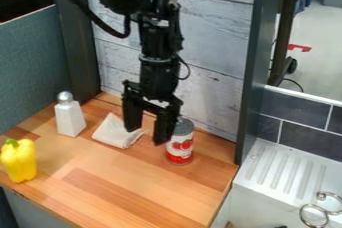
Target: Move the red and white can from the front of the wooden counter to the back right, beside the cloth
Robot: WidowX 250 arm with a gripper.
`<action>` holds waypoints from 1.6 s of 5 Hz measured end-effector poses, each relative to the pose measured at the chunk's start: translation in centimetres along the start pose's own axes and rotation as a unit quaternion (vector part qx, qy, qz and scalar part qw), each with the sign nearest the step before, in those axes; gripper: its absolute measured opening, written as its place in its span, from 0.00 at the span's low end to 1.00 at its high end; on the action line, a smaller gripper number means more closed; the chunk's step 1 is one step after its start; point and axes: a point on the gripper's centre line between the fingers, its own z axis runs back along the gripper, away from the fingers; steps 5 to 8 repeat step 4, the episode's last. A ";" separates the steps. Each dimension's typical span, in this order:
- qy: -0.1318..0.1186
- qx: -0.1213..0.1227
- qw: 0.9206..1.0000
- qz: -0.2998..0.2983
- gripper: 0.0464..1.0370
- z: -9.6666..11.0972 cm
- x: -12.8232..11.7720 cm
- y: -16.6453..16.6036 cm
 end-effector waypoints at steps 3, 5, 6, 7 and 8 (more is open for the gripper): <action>0.007 0.028 0.996 0.079 0.96 0.9 -11.2 5.1; 0.001 0.037 0.994 0.102 0.96 0.9 -12.2 7.2; 0.001 0.037 0.994 0.102 0.96 0.9 -12.2 7.2; 0.001 0.037 0.994 0.102 0.96 0.9 -12.2 7.2; 0.001 0.037 0.994 0.102 0.96 0.9 -12.2 7.2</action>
